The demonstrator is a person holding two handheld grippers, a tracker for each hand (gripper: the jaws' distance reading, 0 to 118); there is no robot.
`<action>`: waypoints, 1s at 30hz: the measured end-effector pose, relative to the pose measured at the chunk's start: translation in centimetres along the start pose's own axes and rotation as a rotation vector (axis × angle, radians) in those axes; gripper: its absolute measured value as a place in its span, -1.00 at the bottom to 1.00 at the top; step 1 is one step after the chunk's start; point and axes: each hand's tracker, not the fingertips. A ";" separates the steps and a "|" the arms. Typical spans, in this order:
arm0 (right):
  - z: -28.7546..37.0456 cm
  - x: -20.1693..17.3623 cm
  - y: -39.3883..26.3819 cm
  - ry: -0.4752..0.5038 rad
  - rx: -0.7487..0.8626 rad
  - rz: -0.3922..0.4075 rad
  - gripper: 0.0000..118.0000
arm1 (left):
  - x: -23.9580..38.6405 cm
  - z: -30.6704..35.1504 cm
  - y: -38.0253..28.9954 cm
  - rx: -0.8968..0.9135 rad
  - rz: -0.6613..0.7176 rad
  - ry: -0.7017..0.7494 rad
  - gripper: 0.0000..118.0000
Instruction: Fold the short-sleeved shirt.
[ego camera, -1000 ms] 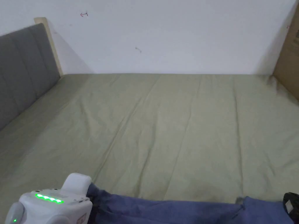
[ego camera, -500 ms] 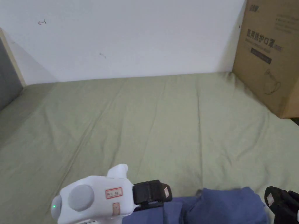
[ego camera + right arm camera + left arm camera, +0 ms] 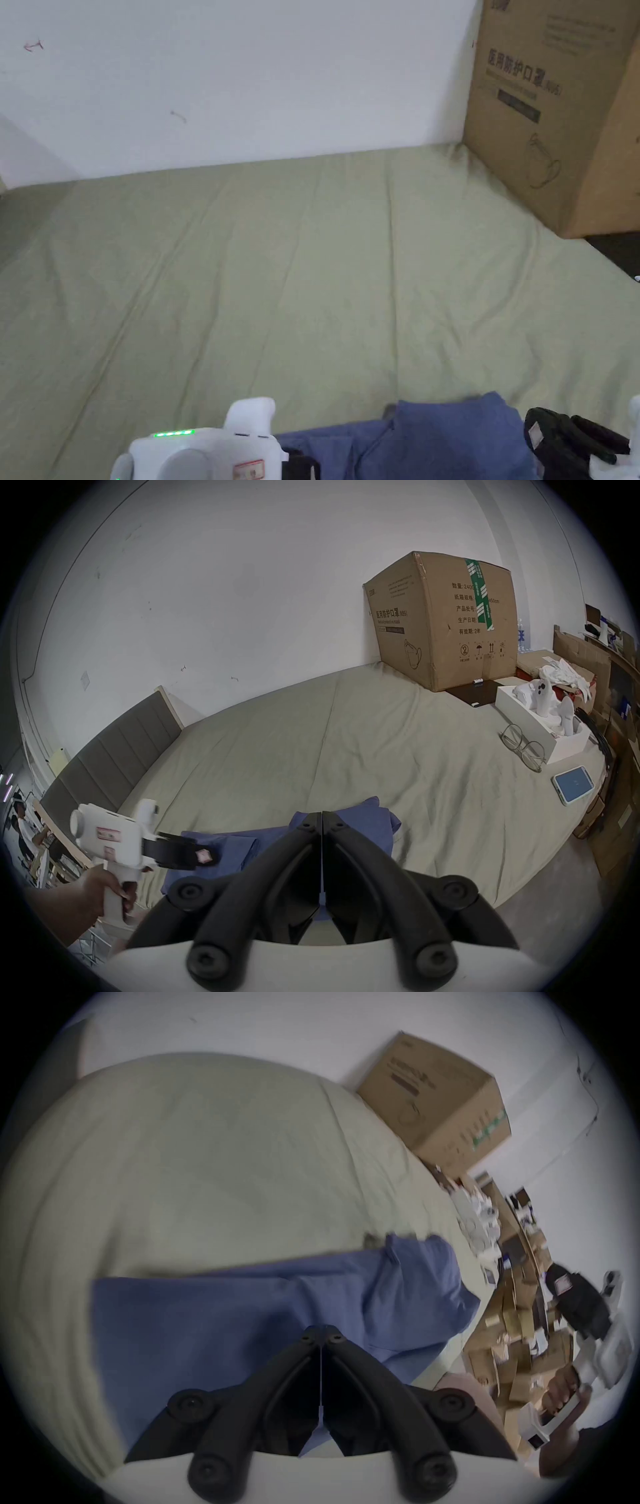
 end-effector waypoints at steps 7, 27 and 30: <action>0.2 0.9 0.6 0.052 -0.054 -0.079 -1.00 | 2.2 -1.6 0.0 -0.037 0.059 -0.195 -1.00; -1.7 -4.5 1.1 0.112 -0.139 0.032 -1.00 | -21.3 11.0 -3.9 0.208 0.566 -0.640 1.00; -2.5 -5.2 1.1 0.119 -0.177 0.017 -1.00 | -25.4 6.0 -5.4 0.147 0.614 -0.699 1.00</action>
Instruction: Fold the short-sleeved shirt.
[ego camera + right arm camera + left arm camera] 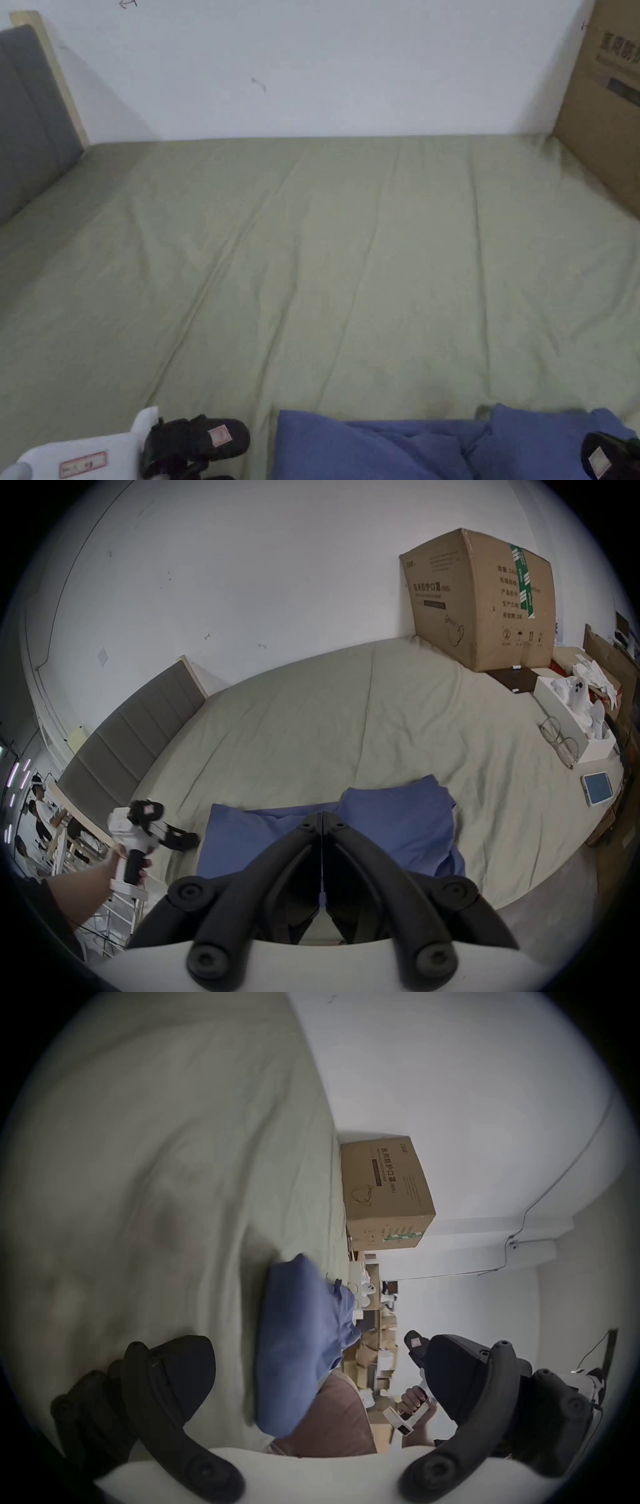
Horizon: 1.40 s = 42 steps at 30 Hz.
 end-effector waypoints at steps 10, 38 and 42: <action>-0.9 -1.2 1.0 -0.012 -0.018 0.004 -1.00 | 0.2 -9.6 -1.1 -0.125 -0.027 -0.140 0.57; 5.8 2.5 -0.4 0.021 0.054 -0.054 -1.00 | 17.6 -16.9 -5.6 -0.099 -0.288 0.529 -0.40; 6.2 4.4 -0.1 -0.011 0.056 -0.079 -1.00 | 15.3 -21.9 -6.5 -0.199 -0.124 0.379 0.99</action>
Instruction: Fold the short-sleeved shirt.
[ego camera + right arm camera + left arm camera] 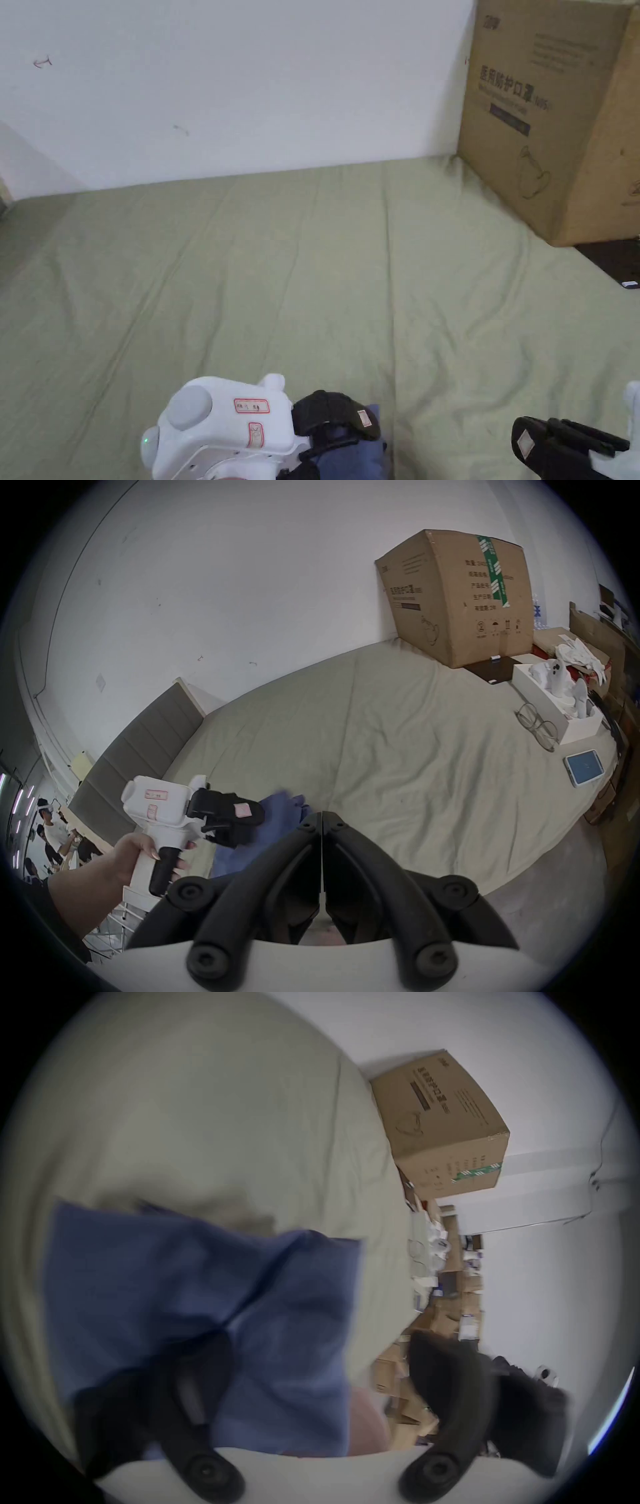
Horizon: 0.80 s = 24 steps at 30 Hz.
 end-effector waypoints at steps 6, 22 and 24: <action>-0.1 1.9 -0.2 -0.023 -0.007 -0.049 -1.00 | 1.7 4.6 -0.9 0.178 -0.181 0.078 0.87; -1.5 2.7 -1.0 -0.038 -0.045 -0.025 -1.00 | -0.4 -7.0 -4.2 -0.005 -0.440 0.322 -0.99; -1.7 2.9 -1.2 -0.047 -0.057 -0.024 -1.00 | -1.1 -7.7 -3.7 0.027 -0.344 0.210 -0.99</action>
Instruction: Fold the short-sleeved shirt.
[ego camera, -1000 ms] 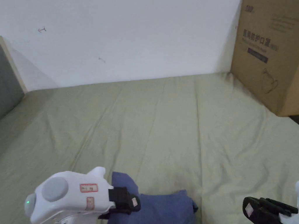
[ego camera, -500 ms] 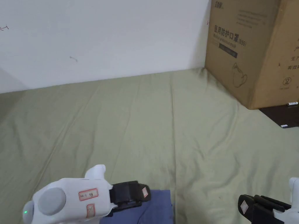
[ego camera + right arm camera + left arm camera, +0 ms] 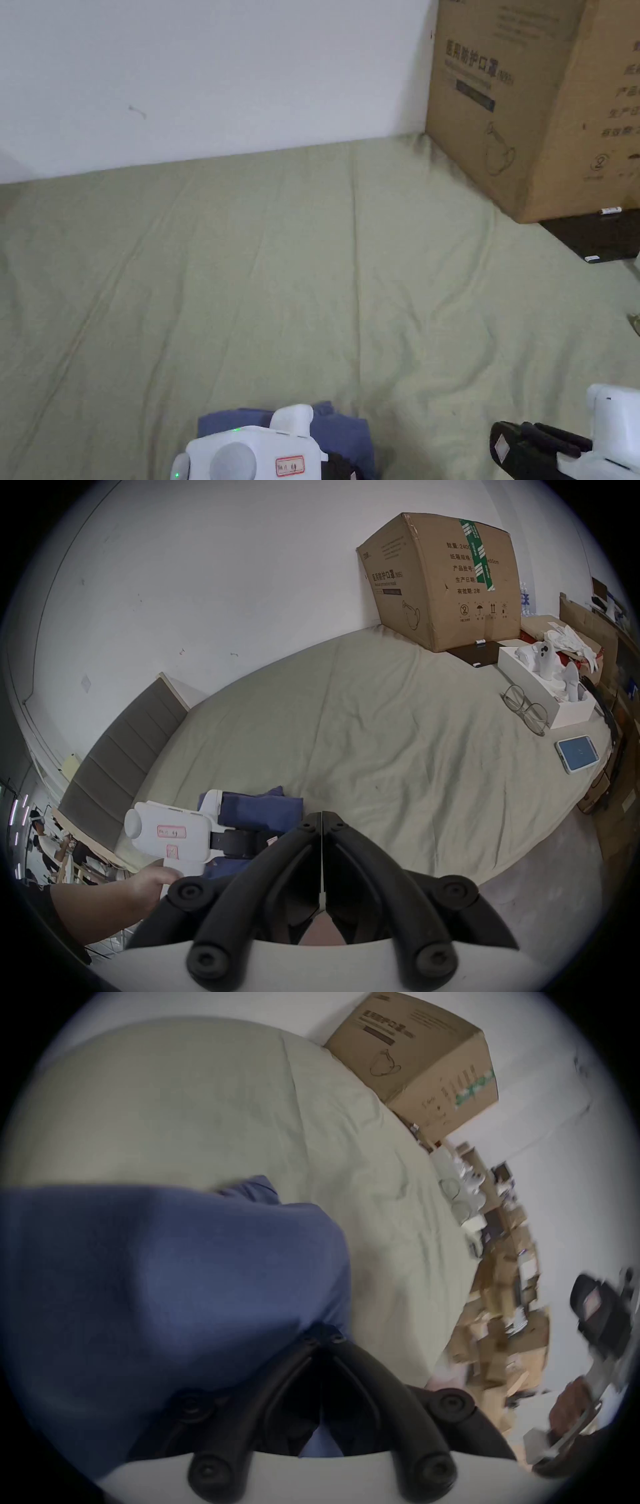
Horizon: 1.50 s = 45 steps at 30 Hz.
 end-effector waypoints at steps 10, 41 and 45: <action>1.2 -1.6 1.6 0.068 0.039 -0.038 -1.00 | 3.4 15.8 -1.7 0.529 -0.258 0.137 -0.99; 2.8 -11.8 2.6 -0.013 0.282 0.447 -1.00 | 7.1 30.5 -15.0 1.116 -0.381 0.708 -1.00; -8.2 -10.5 2.7 0.216 -0.337 0.338 -1.00 | 5.1 30.1 -13.0 0.953 -0.302 0.565 -1.00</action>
